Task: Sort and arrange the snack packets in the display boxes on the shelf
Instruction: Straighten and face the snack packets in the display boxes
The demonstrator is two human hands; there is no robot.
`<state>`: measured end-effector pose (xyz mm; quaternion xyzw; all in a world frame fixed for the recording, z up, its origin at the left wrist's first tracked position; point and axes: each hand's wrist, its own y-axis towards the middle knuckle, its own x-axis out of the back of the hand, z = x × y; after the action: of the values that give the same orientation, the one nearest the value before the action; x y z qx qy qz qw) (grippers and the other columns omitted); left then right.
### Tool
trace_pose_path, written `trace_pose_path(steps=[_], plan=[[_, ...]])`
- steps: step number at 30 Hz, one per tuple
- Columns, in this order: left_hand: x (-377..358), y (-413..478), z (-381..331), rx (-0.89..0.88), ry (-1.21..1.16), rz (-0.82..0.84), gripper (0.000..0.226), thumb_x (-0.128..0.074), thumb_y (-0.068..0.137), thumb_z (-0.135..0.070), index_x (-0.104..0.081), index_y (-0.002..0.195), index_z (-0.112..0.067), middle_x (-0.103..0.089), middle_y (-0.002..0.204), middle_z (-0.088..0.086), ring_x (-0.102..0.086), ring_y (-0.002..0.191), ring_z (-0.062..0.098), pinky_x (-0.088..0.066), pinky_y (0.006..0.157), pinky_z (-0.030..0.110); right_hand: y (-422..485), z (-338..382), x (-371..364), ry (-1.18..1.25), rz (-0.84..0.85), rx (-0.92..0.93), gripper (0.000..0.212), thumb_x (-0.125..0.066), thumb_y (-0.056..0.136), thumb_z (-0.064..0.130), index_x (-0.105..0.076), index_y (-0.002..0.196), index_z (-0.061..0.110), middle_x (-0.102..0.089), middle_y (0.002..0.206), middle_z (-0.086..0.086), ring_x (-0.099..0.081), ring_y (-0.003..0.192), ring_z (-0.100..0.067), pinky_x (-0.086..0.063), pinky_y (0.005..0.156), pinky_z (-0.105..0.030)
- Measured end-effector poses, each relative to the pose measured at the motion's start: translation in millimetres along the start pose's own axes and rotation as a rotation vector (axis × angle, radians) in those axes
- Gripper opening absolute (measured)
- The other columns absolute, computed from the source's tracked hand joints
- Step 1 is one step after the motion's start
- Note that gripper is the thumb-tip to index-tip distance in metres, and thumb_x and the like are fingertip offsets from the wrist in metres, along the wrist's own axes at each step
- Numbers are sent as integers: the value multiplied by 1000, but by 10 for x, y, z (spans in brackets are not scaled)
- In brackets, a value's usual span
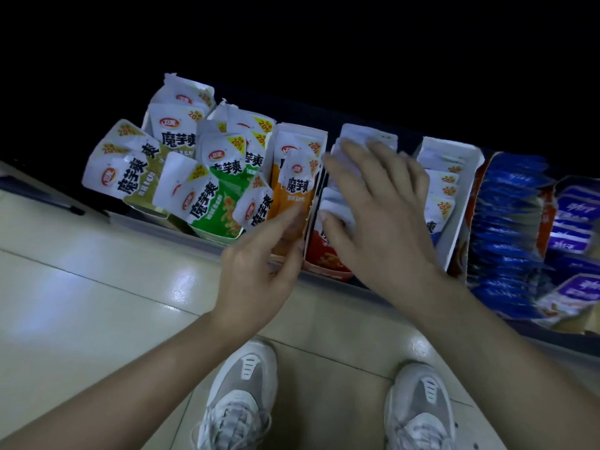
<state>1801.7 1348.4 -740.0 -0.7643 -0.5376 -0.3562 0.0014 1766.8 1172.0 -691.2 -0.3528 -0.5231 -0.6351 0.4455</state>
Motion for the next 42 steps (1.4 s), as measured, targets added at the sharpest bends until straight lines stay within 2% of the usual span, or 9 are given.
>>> trace_pose_path(steps=[4,10,15,19,23,26,33,38,42], plan=[[335,23,95,-105,247,-218,34,-73,87,-11,-68,121,-5,-61,106,-6,-54,94,15,-44,82,31,-4,70,-94,74,-70,149,32,-67,88,33,-72,116,16,-63,132,-4,-50,126,-32,-31,103,-48],[536,187,281,98,232,-120,30,-70,91,-29,-73,116,-14,-72,101,-10,-63,71,3,-52,67,14,473,64,38,337,31,101,22,-72,87,23,-75,106,14,-72,98,0,-59,93,-23,-48,80,-36],[518,226,299,157,149,-152,9,-74,91,-26,-79,97,-21,-71,70,-11,-64,68,4,-50,58,29,969,20,-48,10,234,134,36,-74,88,26,-66,123,19,-66,117,-4,-47,114,-32,-39,93,-43],[507,223,313,205,121,-148,10,-72,90,-28,-78,91,-20,-67,63,-12,-65,70,5,-49,58,25,1179,66,-258,-131,408,102,43,-75,85,28,-64,126,28,-59,111,-9,-42,114,-32,-36,83,-35],[511,293,342,179,153,-134,5,-75,91,-23,-79,91,-19,-67,65,-11,-64,71,4,-46,58,11,1240,96,-340,-172,408,86,25,-75,85,25,-70,110,23,-52,95,-8,-45,109,-30,-30,74,-31],[512,363,357,163,129,-146,8,-76,90,-22,-79,94,-16,-71,68,-5,-64,59,5,-51,59,19,1211,55,-285,-77,414,87,8,-74,87,25,-67,93,25,-53,93,-4,-46,106,-29,-31,76,-30],[550,608,284,151,54,-99,11,-72,94,-22,-78,101,-15,-71,69,-4,-66,62,10,-51,61,27,848,33,5,144,376,164,22,-78,83,17,-64,80,33,-52,86,15,-44,93,-15,-23,78,-25],[573,864,224,104,48,-84,10,-69,96,-22,-76,99,-15,-72,77,-3,-67,71,12,-52,66,31,606,0,45,278,270,230,7,-73,79,21,-72,82,27,-66,79,18,-57,83,-9,-31,93,-31],[568,1093,281,47,-54,-2,12,-65,99,-21,-74,103,-14,-72,89,-2,-68,83,7,-56,75,28,554,-43,42,364,227,159,6,-77,82,16,-74,85,20,-67,82,12,-62,80,-11,-51,81,-39]])
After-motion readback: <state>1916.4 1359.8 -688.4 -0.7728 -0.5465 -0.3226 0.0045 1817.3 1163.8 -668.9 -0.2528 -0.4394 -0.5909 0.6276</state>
